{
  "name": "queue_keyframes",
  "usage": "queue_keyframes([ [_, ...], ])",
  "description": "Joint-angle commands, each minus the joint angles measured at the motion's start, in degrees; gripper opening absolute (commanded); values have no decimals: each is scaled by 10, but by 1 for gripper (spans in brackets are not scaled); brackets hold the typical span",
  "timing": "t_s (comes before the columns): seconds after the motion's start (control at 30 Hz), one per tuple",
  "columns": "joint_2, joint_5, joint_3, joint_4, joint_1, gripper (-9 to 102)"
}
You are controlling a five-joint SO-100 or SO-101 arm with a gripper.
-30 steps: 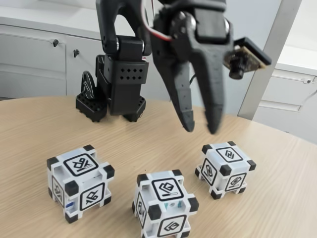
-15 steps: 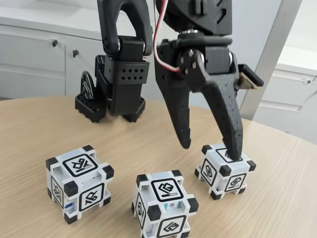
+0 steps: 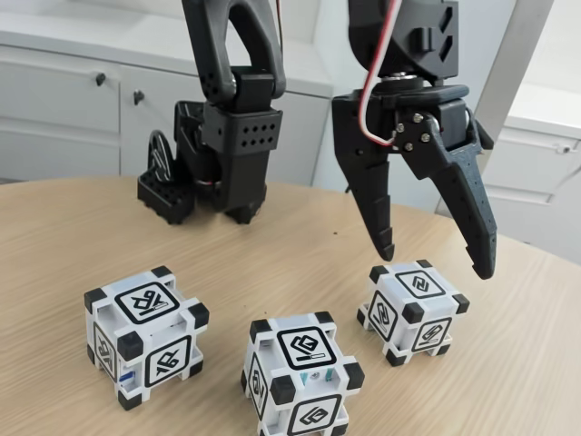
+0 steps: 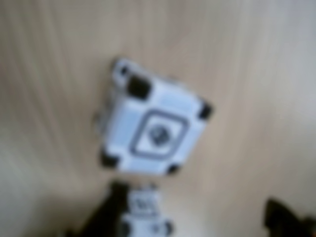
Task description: Stack cubes from left to right.
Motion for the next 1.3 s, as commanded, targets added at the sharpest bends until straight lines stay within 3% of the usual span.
queue_keyframes([
  [0.0, 0, 38, -20, 2, -26, 29],
  [0.1, 0, 86, -20, 2, -49, 29],
  [0.23, 0, 228, -20, 2, -71, 28],
  [0.37, -1, 265, -20, 2, -74, 29],
  [1.27, -127, 242, -21, -11, -62, 31],
])
